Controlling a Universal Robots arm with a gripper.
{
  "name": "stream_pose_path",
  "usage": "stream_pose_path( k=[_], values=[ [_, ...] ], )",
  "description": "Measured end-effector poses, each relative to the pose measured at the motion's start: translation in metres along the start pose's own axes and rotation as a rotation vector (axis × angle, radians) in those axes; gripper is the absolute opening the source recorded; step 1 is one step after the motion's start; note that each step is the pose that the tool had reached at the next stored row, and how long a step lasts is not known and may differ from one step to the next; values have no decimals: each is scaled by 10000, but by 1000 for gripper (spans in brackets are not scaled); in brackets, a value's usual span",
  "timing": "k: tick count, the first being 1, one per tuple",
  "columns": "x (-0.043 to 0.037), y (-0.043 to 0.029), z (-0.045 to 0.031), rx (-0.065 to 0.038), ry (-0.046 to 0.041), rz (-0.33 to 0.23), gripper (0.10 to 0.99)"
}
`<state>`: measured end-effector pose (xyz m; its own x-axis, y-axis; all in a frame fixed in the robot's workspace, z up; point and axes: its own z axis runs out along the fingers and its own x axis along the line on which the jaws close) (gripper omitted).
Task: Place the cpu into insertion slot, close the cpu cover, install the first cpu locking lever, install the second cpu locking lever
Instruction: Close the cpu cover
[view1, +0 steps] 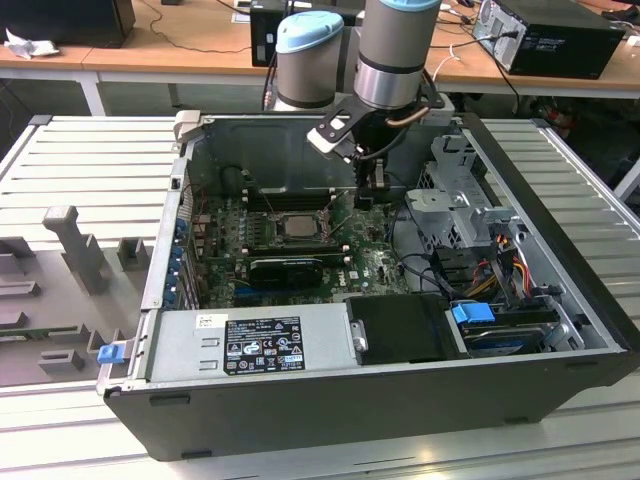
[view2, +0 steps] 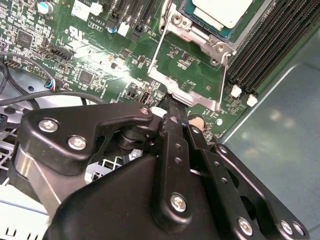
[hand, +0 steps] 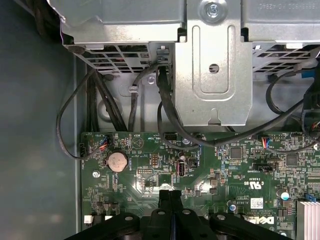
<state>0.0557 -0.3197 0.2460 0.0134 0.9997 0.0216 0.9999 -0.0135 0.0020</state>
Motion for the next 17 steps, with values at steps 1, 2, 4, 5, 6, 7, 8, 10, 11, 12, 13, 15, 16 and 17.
stream_pose_path(
  k=[1,2,4,5,6,7,8,10,11,12,13,15,16,17],
  values=[
    [0,-3,0,0,-1,0,106],
    [0,-7,0,1,0,0,106],
    [0,-13,0,0,0,0,106],
    [0,-18,0,0,0,0,106],
    [0,-21,0,0,0,1,106],
    [0,-23,0,0,0,0,106],
    [0,-26,0,0,0,0,106],
    [-1,-48,0,0,0,0,106],
    [-1,-55,0,0,0,1,106],
    [-1,-61,0,0,-1,0,106],
    [-1,-71,0,1,0,-1,106],
    [-1,-93,0,0,0,0,106],
    [-1,-103,0,1,-1,0,106],
    [-2,-114,0,1,0,0,106]
  ],
)
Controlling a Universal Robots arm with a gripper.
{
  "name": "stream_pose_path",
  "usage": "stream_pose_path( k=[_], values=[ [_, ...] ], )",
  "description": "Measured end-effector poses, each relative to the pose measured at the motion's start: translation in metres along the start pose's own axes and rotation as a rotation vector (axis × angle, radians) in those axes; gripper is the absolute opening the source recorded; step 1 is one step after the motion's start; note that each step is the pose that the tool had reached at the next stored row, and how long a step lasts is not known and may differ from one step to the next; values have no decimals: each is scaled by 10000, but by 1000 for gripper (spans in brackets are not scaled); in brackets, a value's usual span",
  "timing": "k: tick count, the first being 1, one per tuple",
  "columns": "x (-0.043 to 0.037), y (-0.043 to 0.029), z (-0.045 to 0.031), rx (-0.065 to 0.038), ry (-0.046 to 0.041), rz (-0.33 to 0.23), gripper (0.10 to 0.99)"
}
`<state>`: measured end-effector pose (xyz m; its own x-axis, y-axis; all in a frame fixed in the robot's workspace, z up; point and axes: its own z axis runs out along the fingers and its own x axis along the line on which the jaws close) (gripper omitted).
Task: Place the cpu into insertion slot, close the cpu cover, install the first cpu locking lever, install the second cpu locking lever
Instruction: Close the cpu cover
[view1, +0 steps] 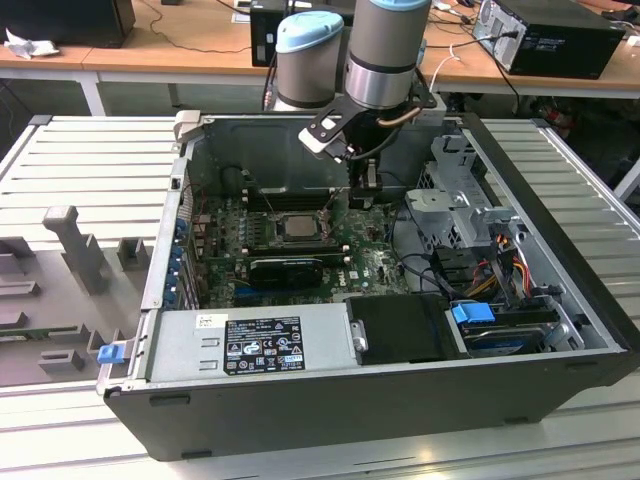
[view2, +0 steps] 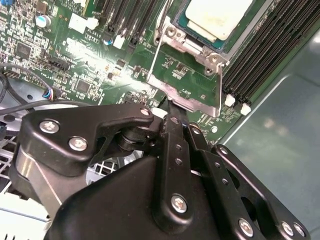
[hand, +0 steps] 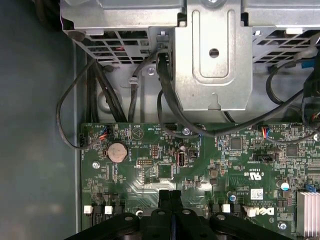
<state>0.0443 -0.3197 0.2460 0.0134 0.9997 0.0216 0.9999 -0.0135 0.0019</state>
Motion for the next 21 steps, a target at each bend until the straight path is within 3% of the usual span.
stream_pose_path(
  k=[4,9,14,15,18,21],
  values=[
    [-1,-52,0,0,0,0,106],
    [-2,-169,0,-1,0,-1,106],
    [-5,-354,5,0,0,0,106],
    [-6,-426,9,-1,0,0,106],
    [-9,-547,76,0,0,0,106],
    [-11,-564,158,5,1,-49,106]
  ],
)
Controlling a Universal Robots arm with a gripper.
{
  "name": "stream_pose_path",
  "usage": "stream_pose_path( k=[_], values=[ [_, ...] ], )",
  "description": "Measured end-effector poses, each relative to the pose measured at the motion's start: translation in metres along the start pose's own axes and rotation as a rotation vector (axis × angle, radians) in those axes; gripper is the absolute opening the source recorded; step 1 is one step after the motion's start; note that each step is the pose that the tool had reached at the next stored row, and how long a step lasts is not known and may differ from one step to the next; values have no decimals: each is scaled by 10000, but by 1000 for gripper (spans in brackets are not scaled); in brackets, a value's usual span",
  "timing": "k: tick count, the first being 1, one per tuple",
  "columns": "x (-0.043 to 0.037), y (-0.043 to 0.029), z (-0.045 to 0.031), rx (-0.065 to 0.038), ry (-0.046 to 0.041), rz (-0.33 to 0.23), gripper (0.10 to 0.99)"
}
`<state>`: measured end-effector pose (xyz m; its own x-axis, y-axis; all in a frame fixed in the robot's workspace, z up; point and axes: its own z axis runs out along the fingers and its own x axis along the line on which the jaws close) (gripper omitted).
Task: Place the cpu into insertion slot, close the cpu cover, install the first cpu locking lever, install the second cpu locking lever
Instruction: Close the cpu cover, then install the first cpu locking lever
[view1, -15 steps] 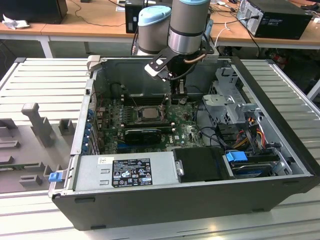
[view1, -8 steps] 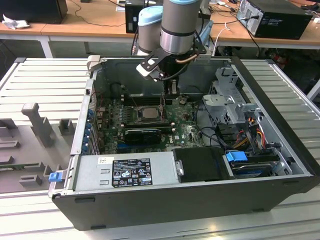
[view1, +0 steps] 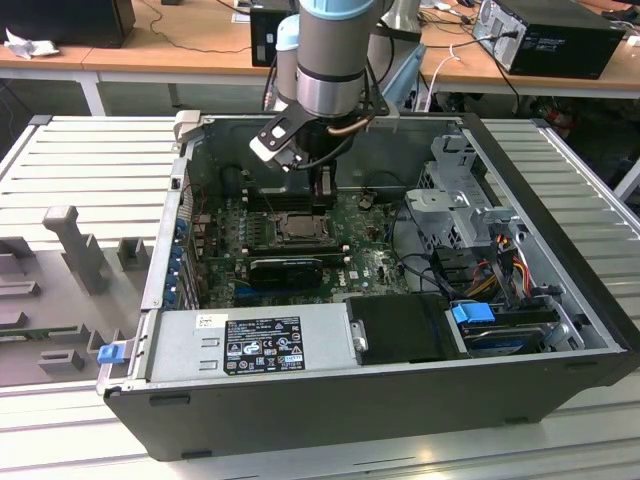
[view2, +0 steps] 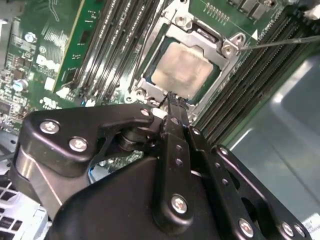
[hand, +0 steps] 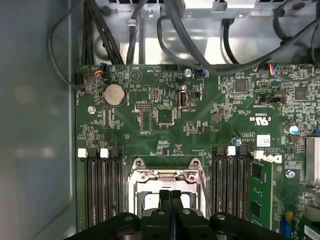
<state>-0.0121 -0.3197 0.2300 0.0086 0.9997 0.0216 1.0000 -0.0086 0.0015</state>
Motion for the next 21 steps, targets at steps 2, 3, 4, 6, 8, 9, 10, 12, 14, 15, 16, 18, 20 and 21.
stream_pose_path(
  k=[2,3,4,6,8,9,10,12,14,15,16,18,20,21],
  values=[
    [-1,-47,17,20,-2,-108,106],
    [-1,-58,17,21,-2,-114,106],
    [-1,-70,17,21,-1,-115,106],
    [-1,-108,18,20,0,-117,106],
    [-1,-133,18,20,1,-116,106],
    [-1,-138,18,20,0,-116,106],
    [-2,-145,18,20,0,-117,106],
    [-2,-164,18,20,0,-116,106],
    [-2,-174,17,20,0,-116,106],
    [-2,-180,17,21,0,-116,106],
    [-2,-183,17,21,0,-116,106],
    [-2,-184,17,21,0,-119,106],
    [-3,-185,9,22,-3,-116,106],
    [-2,-185,0,21,0,-116,106]
  ],
)
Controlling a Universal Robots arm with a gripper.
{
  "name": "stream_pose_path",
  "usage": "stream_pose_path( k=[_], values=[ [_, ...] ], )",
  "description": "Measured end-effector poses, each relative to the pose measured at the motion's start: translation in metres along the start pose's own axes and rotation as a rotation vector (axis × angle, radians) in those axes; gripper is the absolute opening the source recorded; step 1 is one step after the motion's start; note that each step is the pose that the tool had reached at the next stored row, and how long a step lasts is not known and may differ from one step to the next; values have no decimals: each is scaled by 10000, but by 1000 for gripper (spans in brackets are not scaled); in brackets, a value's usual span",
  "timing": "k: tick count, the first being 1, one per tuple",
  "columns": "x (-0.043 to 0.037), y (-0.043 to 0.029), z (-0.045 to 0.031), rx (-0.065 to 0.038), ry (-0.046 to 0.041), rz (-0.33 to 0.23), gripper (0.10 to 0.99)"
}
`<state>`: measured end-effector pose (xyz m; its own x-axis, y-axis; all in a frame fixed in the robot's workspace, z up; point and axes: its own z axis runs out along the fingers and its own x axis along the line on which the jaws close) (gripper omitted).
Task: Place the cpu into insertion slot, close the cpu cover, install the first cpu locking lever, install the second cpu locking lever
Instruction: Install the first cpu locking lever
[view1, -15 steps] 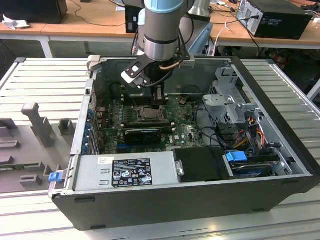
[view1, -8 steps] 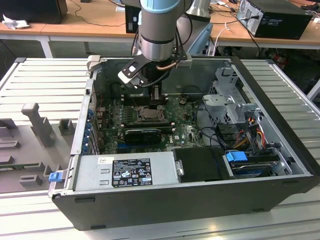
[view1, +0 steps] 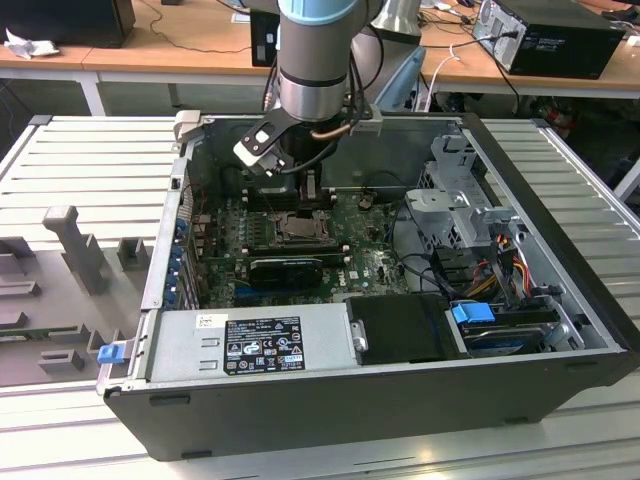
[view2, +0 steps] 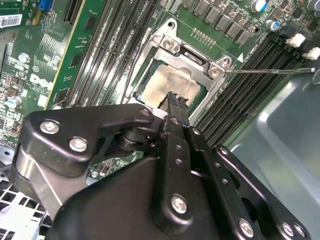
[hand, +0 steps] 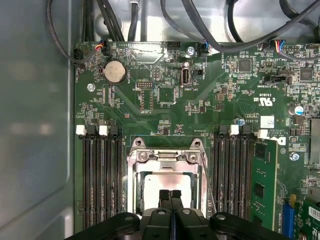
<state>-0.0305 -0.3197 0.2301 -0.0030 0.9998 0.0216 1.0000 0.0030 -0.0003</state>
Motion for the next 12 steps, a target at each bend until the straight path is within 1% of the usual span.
stream_pose_path(
  k=[6,8,10,12],
  values=[
    [1,0,-51,0,0,0,106],
    [3,0,-119,0,0,0,106],
    [3,0,-159,0,0,-1,106],
    [5,0,-218,0,0,0,106]
  ],
)
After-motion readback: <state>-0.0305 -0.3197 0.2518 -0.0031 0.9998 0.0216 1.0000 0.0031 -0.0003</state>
